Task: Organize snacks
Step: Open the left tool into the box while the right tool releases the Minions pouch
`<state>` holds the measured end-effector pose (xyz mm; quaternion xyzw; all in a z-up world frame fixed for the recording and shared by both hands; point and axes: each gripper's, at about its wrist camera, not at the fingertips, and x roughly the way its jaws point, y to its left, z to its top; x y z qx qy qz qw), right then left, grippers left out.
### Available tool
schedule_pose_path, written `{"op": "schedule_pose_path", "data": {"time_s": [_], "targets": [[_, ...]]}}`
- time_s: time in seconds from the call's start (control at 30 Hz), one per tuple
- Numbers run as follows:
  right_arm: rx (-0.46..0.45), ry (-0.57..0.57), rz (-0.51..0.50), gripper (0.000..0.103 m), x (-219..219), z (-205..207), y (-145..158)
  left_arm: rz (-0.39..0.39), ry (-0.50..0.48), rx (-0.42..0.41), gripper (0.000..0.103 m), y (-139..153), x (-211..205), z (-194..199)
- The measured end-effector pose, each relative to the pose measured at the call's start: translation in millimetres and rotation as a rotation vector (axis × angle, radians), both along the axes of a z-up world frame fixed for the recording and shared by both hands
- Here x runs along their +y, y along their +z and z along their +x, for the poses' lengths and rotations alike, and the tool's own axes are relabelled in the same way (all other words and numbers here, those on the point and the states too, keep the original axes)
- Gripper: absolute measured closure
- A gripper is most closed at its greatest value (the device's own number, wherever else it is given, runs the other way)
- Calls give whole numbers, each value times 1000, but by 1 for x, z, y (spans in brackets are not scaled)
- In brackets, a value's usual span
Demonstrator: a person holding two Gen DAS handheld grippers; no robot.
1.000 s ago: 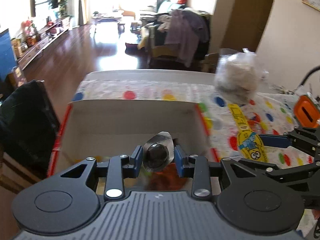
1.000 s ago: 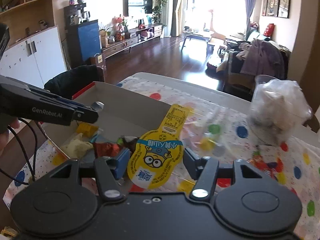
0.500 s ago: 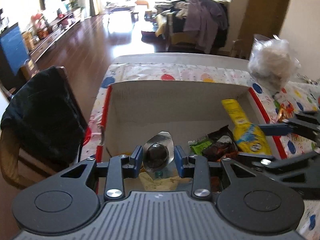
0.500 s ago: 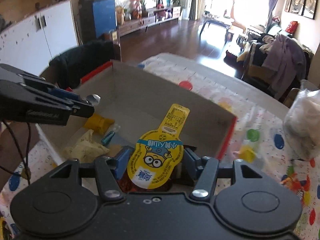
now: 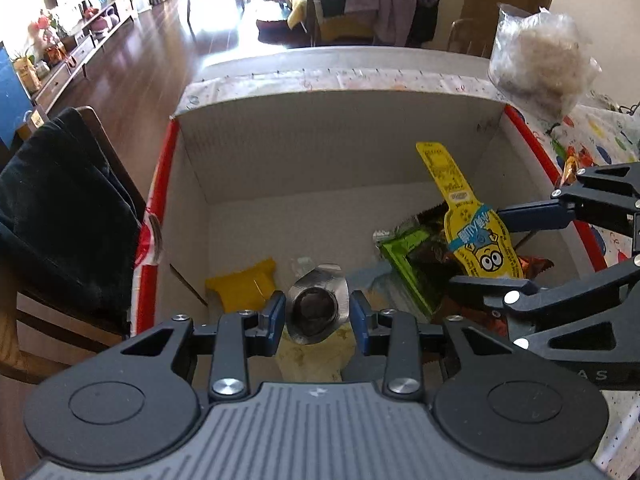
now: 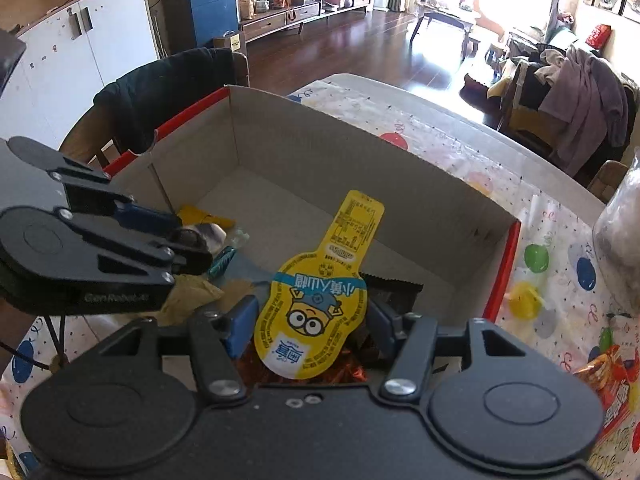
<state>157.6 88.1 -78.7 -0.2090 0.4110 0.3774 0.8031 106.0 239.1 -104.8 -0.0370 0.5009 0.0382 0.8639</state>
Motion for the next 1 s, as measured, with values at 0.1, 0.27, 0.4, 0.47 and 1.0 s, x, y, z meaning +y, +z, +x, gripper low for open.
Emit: {"op": "schedule_pose_path", "data": {"time_s": [0.1,0.27,0.4,0.47,1.0], "targets": [[1,-3,2,43,1,1,0,-7,-3,-2,68,0,0,-1],[7,-18,26,39,-5,-3,3,-11,17,-9,65,-1,2,-2],[-10,-32,62,19,-13,-7,9,-30,38,-32,50,4,5,-6],[-17,-37,71,18,-18,-10,13,-40,44,-46,49,9,5,-9],[-27,-134,242,2,-70,-32,61,-31,39,-201,29,57,-16,-37]]}}
